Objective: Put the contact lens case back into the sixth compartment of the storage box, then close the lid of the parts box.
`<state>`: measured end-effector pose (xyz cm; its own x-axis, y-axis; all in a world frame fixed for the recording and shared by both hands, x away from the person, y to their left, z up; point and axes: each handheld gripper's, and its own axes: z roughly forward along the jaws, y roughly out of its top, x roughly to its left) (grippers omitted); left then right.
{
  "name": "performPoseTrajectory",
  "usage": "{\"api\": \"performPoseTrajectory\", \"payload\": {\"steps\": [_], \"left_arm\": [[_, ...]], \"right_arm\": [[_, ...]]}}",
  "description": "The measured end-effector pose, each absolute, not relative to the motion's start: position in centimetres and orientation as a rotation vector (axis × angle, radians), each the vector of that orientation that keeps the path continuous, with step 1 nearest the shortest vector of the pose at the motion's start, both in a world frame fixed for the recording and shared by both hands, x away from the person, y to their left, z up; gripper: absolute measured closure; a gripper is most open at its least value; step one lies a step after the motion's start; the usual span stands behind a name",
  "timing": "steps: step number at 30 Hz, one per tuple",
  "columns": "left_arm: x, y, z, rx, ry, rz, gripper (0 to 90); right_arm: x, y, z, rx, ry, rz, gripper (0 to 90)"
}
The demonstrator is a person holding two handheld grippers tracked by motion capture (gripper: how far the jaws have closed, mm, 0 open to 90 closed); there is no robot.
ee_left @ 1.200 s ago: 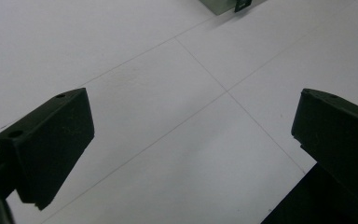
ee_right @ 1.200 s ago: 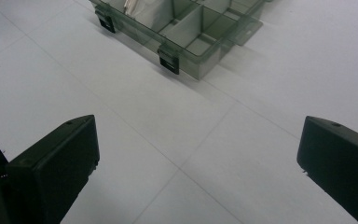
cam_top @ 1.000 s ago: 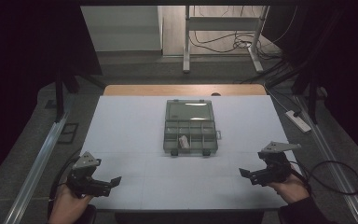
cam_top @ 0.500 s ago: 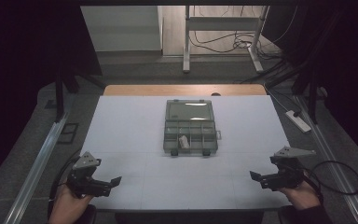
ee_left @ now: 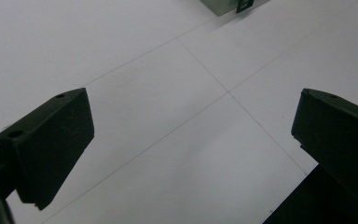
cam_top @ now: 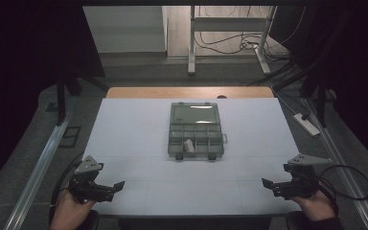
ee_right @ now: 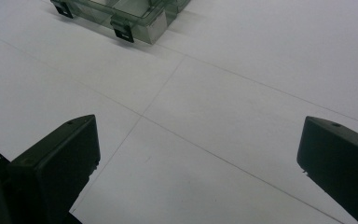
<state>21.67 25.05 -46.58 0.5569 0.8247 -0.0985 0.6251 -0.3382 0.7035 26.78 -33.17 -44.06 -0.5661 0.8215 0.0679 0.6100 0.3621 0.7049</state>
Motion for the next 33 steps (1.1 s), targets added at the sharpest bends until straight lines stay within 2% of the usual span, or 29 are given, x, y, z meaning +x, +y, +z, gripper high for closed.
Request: {"api": "performPoseTrajectory", "payload": {"steps": [24,33], "left_arm": [[22.2,24.8,-46.2,2.076,1.169,0.35,0.0],[23.5,23.8,-46.1,2.092,1.145,0.361,0.0]], "right_arm": [[27.0,-32.6,-43.6,1.222,2.327,1.056,0.0],[28.1,-31.1,-43.7,1.139,2.384,1.057,0.0]]}}
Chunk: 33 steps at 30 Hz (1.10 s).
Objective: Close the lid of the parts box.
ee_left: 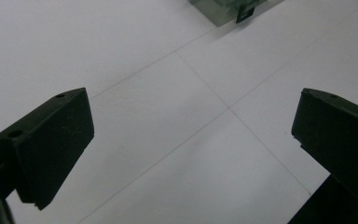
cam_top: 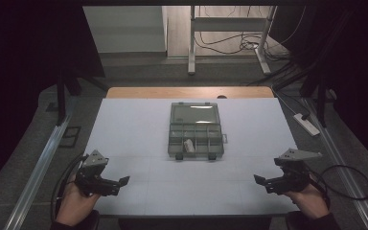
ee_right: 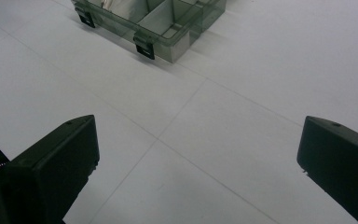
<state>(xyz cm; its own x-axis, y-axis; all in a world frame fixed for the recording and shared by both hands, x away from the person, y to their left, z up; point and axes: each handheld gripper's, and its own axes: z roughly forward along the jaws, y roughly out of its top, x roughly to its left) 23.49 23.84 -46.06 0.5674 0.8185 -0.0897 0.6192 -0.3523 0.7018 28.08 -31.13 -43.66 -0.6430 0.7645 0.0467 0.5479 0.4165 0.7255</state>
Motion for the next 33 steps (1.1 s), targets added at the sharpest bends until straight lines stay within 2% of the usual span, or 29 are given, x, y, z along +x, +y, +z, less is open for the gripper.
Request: {"api": "performPoseTrajectory", "payload": {"steps": [33], "left_arm": [[30.2,20.5,-46.9,2.098,0.992,0.283,0.0]], "right_arm": [[33.4,-27.1,-43.1,1.042,2.439,1.118,0.0]]}}
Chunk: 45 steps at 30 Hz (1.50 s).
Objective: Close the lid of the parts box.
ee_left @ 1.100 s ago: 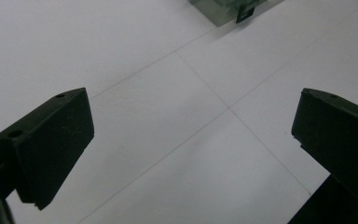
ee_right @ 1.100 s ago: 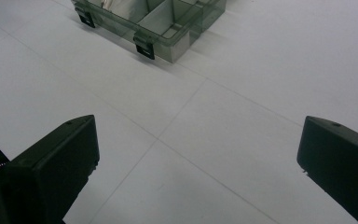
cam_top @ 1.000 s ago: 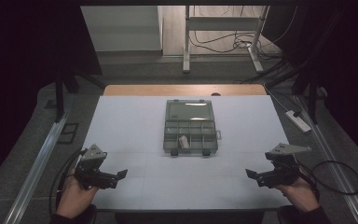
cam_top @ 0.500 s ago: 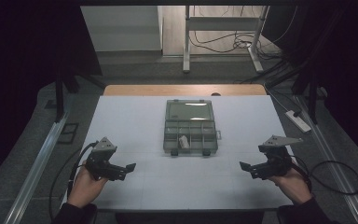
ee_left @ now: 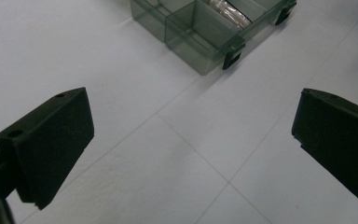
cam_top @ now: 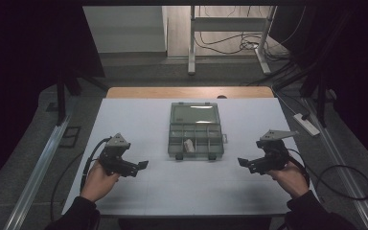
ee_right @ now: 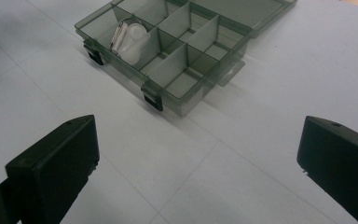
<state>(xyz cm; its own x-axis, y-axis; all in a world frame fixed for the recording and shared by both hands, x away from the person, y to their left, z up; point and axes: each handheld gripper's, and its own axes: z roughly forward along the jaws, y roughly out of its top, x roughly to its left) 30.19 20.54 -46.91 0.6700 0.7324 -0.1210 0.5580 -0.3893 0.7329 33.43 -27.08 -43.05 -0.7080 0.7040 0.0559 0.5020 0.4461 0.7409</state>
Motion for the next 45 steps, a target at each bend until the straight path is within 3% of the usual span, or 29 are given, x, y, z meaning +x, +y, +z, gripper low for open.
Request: {"api": "performPoseTrajectory", "payload": {"steps": [45], "left_arm": [[37.8,16.9,-47.8,2.154,0.99,0.24,0.0]], "right_arm": [[42.4,-21.4,-44.2,1.05,2.484,1.095,0.0]]}}
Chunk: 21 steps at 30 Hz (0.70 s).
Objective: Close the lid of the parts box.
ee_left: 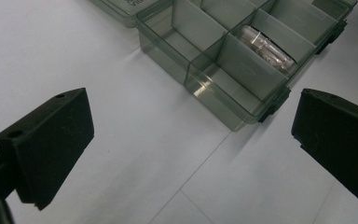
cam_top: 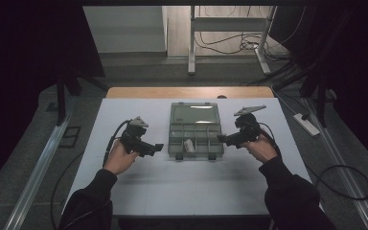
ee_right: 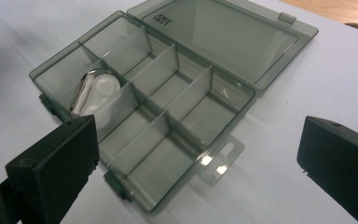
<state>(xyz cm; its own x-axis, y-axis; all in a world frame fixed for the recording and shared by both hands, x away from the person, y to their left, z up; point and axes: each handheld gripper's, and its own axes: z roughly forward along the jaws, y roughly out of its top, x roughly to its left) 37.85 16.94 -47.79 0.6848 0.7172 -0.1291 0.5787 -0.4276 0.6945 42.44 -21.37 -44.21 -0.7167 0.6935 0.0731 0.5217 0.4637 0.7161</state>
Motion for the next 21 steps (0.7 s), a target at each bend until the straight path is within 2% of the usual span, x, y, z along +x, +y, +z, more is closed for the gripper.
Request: {"api": "performPoseTrajectory", "payload": {"steps": [11,21], "left_arm": [[39.4,16.0,-48.4,2.173,0.96,0.193,0.0],[40.6,15.5,-48.3,2.133,0.978,0.217,0.0]], "right_arm": [[45.2,-20.5,-45.0,1.077,2.502,1.085,0.5],[47.3,-19.6,-45.4,1.14,2.481,1.046,0.0]]}}
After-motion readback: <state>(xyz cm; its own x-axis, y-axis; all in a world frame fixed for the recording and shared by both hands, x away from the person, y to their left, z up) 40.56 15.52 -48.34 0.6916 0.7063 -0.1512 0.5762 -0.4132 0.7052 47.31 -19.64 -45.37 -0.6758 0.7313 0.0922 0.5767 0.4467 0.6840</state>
